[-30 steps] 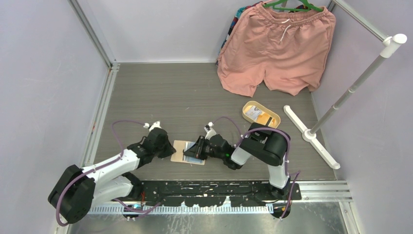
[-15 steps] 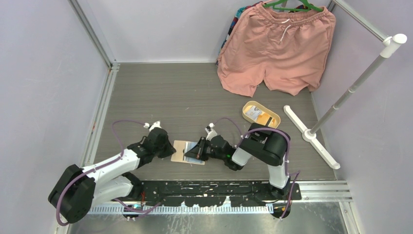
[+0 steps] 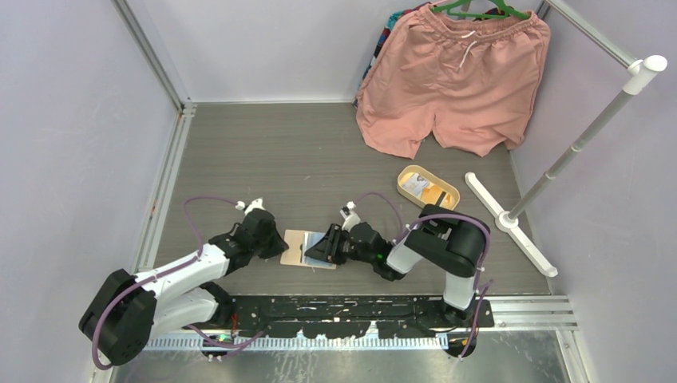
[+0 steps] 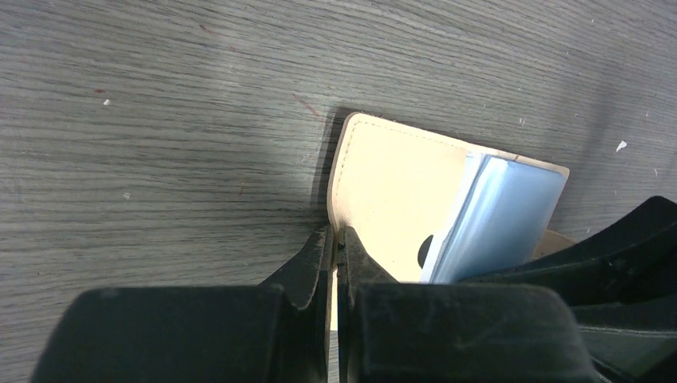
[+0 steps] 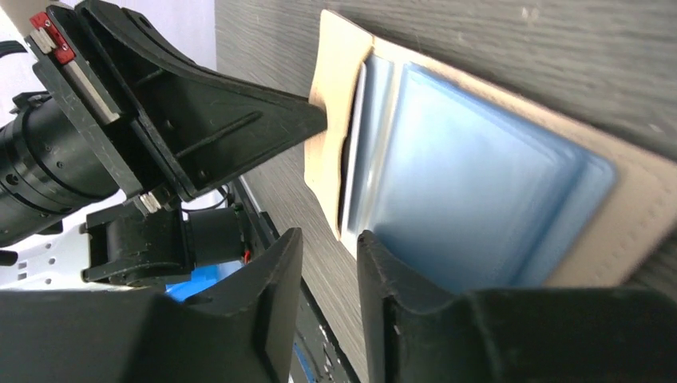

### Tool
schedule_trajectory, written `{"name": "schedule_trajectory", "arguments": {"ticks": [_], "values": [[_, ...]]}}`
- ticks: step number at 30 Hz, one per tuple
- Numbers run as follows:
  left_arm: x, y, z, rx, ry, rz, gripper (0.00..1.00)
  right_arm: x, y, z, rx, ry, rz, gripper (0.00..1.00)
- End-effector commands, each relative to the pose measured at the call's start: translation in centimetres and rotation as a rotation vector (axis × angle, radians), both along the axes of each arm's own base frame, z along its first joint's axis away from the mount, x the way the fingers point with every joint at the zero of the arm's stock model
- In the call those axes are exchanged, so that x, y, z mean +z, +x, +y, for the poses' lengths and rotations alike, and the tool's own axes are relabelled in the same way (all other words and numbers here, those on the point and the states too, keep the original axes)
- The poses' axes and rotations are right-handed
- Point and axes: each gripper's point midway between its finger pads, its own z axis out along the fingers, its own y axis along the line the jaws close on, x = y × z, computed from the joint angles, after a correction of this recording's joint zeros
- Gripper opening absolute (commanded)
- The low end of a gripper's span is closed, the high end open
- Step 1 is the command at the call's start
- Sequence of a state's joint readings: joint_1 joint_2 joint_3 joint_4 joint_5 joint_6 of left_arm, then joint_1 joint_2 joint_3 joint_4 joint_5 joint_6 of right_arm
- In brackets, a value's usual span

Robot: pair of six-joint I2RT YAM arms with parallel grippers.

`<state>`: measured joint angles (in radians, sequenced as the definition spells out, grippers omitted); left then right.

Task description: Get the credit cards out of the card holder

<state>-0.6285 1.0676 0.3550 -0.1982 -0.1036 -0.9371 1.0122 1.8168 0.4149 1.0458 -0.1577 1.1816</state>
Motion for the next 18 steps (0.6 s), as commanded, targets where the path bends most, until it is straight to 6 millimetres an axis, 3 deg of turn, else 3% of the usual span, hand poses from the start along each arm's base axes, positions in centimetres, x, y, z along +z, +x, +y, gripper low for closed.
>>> {"name": "schedule_trajectory", "arguments": {"ticks": [1, 8, 18], "values": [[-3.2, -3.2, 2.5, -0.011, 0.117, 0.134, 0.0, 2.2, 1.3, 2.2, 0.006, 0.071, -0.048, 0.4], [-3.3, -3.4, 2.6, -0.01, 0.112, 0.137, 0.0, 2.5, 2.2, 3.0, -0.003, 0.06, -0.063, 0.41], [-3.4, -3.5, 2.5, -0.012, 0.111, 0.14, 0.0, 1.0, 2.0, 1.5, -0.03, -0.001, -0.063, 0.41]]}}
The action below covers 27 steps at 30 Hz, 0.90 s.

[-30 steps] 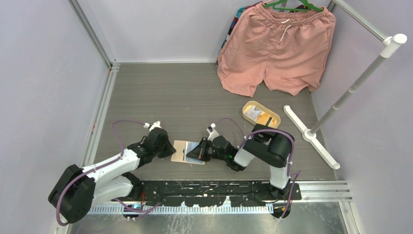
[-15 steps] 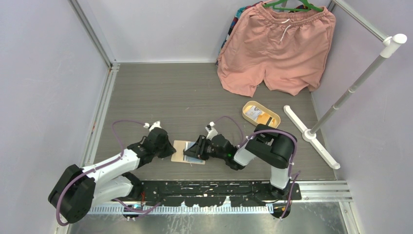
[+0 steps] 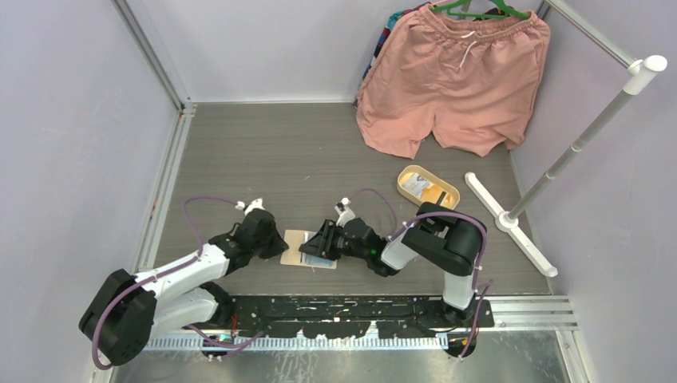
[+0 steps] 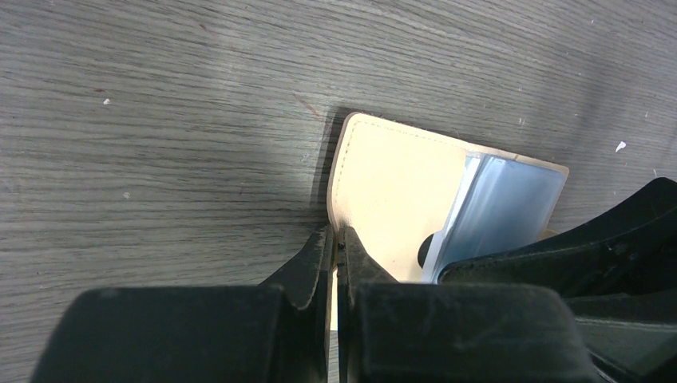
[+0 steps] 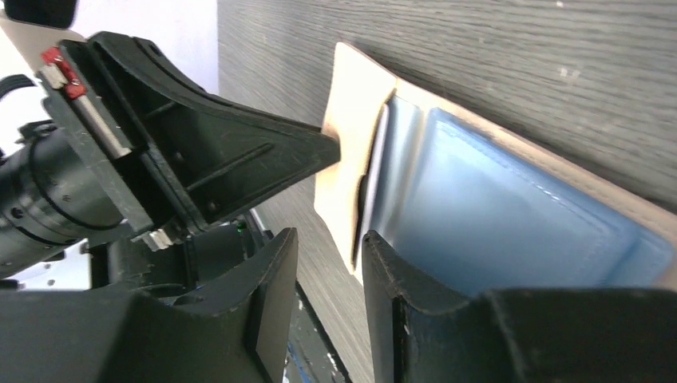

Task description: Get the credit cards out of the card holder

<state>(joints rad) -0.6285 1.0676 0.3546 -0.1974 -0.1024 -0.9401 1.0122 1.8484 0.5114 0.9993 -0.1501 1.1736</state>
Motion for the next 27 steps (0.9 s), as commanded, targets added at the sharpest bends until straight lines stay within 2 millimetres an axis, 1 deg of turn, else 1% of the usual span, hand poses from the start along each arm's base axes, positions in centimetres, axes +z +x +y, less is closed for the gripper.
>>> {"name": "schedule_trajectory", "arguments": {"ticks": [1, 7, 13, 23, 27], "values": [[-3.4, -3.5, 2.5, -0.014, 0.113, 0.141, 0.0, 0.2, 0.7, -0.5, -0.029, -0.016, -0.049, 0.41], [-3.4, -3.5, 2.4, -0.018, 0.113, 0.145, 0.0, -0.4, 1.3, 0.0, -0.04, -0.032, -0.059, 0.41], [-3.5, -3.6, 2.5, -0.017, 0.112, 0.147, 0.0, -1.0, 1.8, 0.1, -0.057, -0.041, -0.072, 0.43], [-3.6, -3.6, 2.2, -0.018, 0.099, 0.154, 0.0, -1.3, 2.6, 0.6, -0.075, -0.049, -0.079, 0.43], [-3.6, -3.7, 2.0, -0.016, 0.089, 0.157, 0.0, -1.2, 2.5, 0.8, -0.069, -0.039, -0.079, 0.43]]}}
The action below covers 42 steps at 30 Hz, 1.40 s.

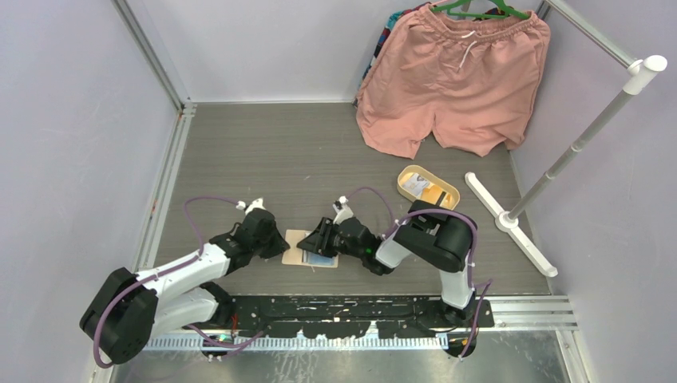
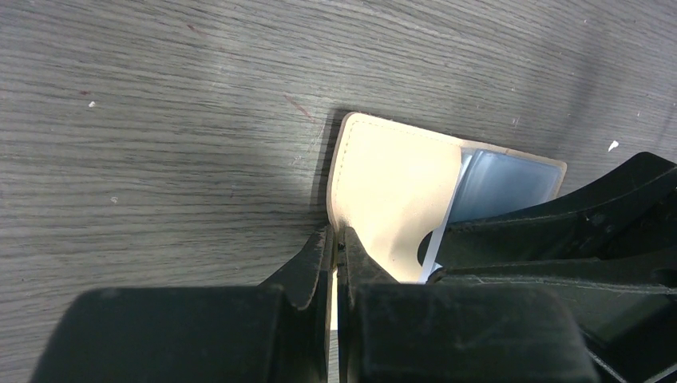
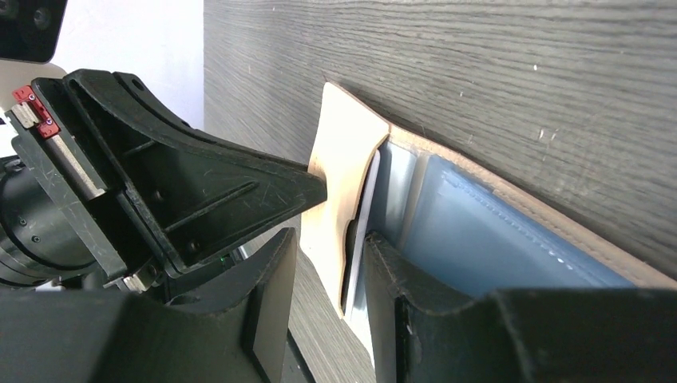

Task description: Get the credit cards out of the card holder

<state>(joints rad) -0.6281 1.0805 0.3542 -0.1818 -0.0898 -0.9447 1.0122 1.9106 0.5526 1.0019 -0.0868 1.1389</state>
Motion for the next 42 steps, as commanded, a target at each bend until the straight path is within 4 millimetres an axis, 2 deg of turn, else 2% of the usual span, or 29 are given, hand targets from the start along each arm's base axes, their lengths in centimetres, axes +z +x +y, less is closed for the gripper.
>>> {"name": "schedule_trajectory", "arguments": {"ticks": [1, 3, 7, 9, 22, 26, 42], "values": [[-3.5, -3.7, 2.3, -0.015, 0.1, 0.149, 0.0, 0.4, 0.9, 0.5, -0.018, 0.016, -0.045, 0.43], [-3.4, -3.6, 2.3, -0.013, 0.102, 0.15, 0.0, 0.9, 0.8, 0.7, -0.012, 0.048, -0.05, 0.4], [-3.3, -3.7, 2.4, -0.012, 0.103, 0.147, 0.0, 1.3, 0.7, 0.6, -0.011, 0.076, -0.059, 0.26], [-3.3, -3.7, 2.5, -0.011, 0.104, 0.147, 0.0, 1.3, 0.7, 0.5, -0.014, 0.079, -0.063, 0.22], [-3.2, -3.8, 2.7, -0.006, 0.109, 0.145, 0.0, 1.1, 0.4, -0.2, -0.022, 0.079, -0.064, 0.2], [-3.1, -3.7, 2.7, -0.002, 0.111, 0.144, 0.0, 0.8, 0.2, -0.5, -0.023, 0.073, -0.058, 0.01], [-3.1, -3.6, 3.2, 0.016, 0.133, 0.139, 0.0, -0.6, -0.4, -3.7, -0.06, 0.035, -0.032, 0.01]]}}
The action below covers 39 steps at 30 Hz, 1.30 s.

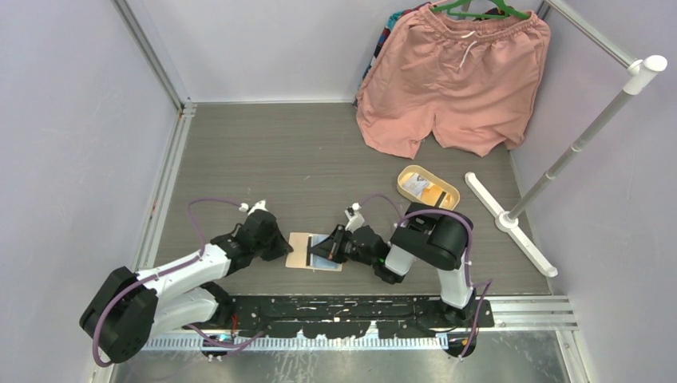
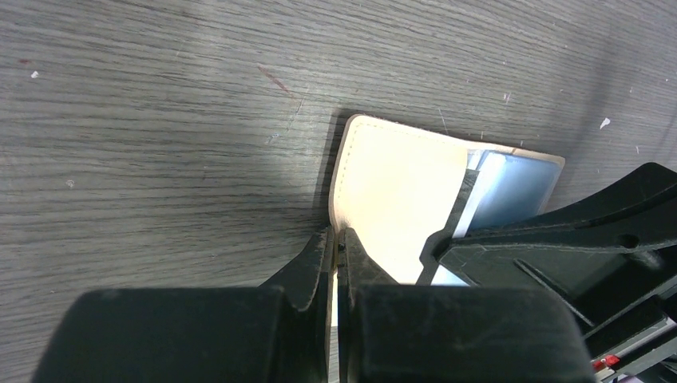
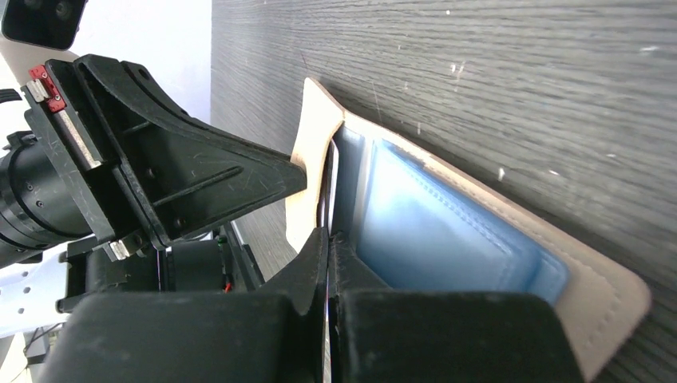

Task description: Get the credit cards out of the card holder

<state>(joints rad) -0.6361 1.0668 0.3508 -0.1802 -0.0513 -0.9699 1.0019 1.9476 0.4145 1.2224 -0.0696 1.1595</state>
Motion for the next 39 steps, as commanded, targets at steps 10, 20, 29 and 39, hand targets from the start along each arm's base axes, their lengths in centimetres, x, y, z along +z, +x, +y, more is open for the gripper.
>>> {"name": "schedule_trajectory", "arguments": {"ticks": [10, 20, 29, 39], "values": [[-3.6, -3.1, 4.1, 0.028, 0.182, 0.121, 0.0, -0.4, -0.2, -2.3, -0.017, -0.029, -0.003, 0.01], [-3.6, -3.1, 4.2, 0.03, 0.182, 0.119, 0.0, -1.0, -0.6, -4.6, -0.031, -0.052, 0.016, 0.01], [-3.6, -3.1, 4.2, 0.03, 0.181, 0.118, 0.0, 0.4, -0.7, -6.0, -0.033, -0.02, 0.005, 0.01], [-3.6, -3.1, 4.2, 0.029, 0.183, 0.12, 0.0, 6.9, 1.2, -7.1, -0.05, -0.06, -0.114, 0.01]]}}
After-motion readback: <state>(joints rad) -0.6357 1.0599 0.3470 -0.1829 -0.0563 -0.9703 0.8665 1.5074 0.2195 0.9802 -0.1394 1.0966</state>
